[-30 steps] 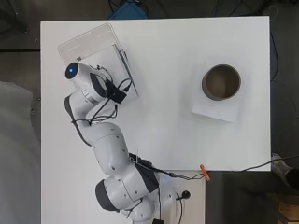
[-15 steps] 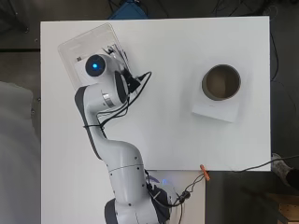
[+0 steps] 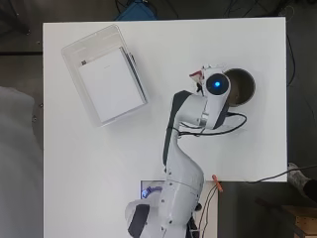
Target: Teleoperate dual arm-hand system to remove items from a box
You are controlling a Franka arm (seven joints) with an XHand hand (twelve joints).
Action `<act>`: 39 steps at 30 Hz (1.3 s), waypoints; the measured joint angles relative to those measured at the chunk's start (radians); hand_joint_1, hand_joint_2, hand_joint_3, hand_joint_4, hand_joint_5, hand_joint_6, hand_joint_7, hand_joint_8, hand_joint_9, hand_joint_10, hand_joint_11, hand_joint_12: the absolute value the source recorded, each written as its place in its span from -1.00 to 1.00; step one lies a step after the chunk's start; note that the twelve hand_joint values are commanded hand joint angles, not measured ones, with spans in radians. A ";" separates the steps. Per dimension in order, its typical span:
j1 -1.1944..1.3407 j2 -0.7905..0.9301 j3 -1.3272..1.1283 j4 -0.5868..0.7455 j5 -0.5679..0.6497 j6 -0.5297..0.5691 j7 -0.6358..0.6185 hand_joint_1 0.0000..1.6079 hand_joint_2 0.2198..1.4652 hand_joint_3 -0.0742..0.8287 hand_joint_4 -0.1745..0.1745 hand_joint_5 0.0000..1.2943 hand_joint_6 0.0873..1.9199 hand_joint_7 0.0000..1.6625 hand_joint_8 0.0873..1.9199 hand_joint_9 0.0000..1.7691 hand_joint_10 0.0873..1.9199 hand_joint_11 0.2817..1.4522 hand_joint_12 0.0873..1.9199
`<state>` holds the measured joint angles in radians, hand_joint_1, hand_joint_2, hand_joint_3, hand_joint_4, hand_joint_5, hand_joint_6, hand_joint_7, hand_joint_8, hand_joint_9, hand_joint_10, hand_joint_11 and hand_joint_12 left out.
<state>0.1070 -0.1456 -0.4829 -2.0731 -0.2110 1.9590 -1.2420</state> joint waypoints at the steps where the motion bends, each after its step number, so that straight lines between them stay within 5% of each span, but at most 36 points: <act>1: -0.010 0.034 -0.014 0.012 0.002 0.010 -0.001 0.24 0.48 -0.84 1.00 0.44 0.06 0.26 1.00 0.51 1.00 0.41 1.00; 7: -0.034 0.177 -0.149 0.115 -0.063 -0.010 0.057 0.27 0.45 -0.84 1.00 0.50 0.00 0.38 1.00 0.58 1.00 0.47 1.00; 11: -0.122 0.333 -0.126 0.227 0.054 -0.012 0.004 0.30 0.42 -0.84 0.95 0.55 -0.04 0.40 1.00 0.58 1.00 0.50 0.99; 14: -0.191 0.420 -0.123 0.294 0.138 -0.015 -0.026 0.32 0.42 -0.83 0.71 0.56 -0.02 0.40 1.00 0.58 1.00 0.53 0.99; 17: -0.201 0.421 -0.119 0.269 0.146 -0.018 -0.080 0.33 0.43 -0.83 0.55 0.54 0.01 0.39 1.00 0.56 1.00 0.53 0.98; 19: -0.203 0.414 -0.112 0.238 0.143 -0.020 -0.086 0.30 0.45 -0.83 0.62 0.48 0.05 0.38 1.00 0.57 1.00 0.55 0.99; 21: -0.210 0.431 -0.096 0.255 0.152 -0.030 -0.072 -0.28 -0.06 -0.99 0.49 -0.49 -0.69 -0.52 -0.35 -0.42 -0.22 -0.33 -0.30; 23: -0.225 0.464 -0.071 0.301 0.144 -0.056 -0.072 -0.54 -0.33 -0.90 0.38 -0.87 -1.00 -0.88 -0.91 -0.76 -0.81 -0.64 -0.88; 25: -0.235 0.516 -0.048 0.378 0.126 -0.108 -0.065 -0.67 -0.40 -0.86 0.32 -0.97 -1.00 -0.98 -1.00 -0.85 -0.97 -0.72 -1.00; 30: -0.237 0.540 -0.020 0.503 0.097 -0.120 -0.056 -0.82 -0.37 -0.82 0.24 -1.00 -1.00 -1.00 -1.00 -0.87 -1.00 -0.77 -1.00; 39: -0.167 0.217 0.056 0.170 0.002 -0.024 -0.044 -1.00 -0.20 -0.82 0.04 -0.99 -1.00 -0.87 -1.00 -0.76 -1.00 -0.83 -1.00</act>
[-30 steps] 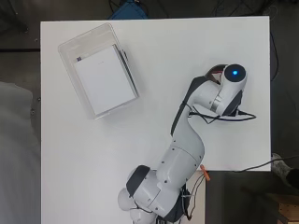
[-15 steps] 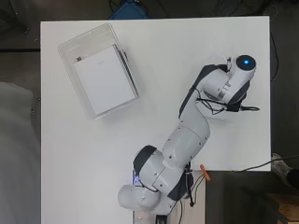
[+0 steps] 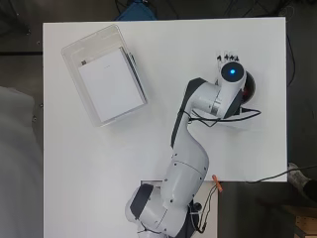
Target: Teleoperate dual arm-hand system to remove items from a box
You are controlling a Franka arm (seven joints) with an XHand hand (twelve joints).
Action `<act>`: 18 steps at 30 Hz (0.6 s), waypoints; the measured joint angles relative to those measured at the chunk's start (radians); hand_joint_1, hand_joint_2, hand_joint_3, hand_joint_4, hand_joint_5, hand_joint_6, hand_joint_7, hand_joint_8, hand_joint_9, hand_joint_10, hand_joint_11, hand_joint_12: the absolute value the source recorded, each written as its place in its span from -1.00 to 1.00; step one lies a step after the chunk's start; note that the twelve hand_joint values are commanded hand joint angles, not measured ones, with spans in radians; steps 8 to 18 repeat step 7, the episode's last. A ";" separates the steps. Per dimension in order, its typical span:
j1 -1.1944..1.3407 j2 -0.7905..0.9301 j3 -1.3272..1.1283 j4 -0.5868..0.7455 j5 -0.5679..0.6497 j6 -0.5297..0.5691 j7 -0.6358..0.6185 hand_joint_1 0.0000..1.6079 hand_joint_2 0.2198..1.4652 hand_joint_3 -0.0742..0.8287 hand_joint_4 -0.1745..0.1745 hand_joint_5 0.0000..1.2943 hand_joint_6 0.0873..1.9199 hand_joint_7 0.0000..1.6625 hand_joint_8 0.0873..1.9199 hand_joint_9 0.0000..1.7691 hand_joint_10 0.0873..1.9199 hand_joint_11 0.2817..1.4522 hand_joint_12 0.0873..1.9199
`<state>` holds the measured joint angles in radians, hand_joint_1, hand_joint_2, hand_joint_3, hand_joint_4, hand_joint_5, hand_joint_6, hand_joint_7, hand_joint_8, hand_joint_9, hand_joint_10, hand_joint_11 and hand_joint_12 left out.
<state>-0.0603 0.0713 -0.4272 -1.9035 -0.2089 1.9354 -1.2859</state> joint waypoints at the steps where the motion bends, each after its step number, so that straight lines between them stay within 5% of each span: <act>1: 0.007 -0.037 0.011 -0.005 0.009 0.004 -0.013 -1.00 -0.20 -0.82 0.03 -0.99 -1.00 -0.87 -1.00 -0.76 -1.00 -0.82 -1.00; 5: 0.009 -0.172 0.103 0.013 0.036 -0.015 -0.036 -1.00 -0.24 -0.84 0.02 -0.97 -1.00 -0.85 -1.00 -0.74 -1.00 -0.79 -1.00; 7: 0.013 -0.200 0.160 0.025 0.041 -0.028 -0.027 -1.00 -0.21 -0.84 0.02 -0.89 -1.00 -0.67 -1.00 -0.53 -1.00 -0.66 -1.00; 18: 0.013 -0.200 0.160 0.025 0.041 -0.028 -0.027 -1.00 -0.21 -0.84 0.02 -0.89 -1.00 -0.67 -1.00 -0.53 -1.00 -0.66 -1.00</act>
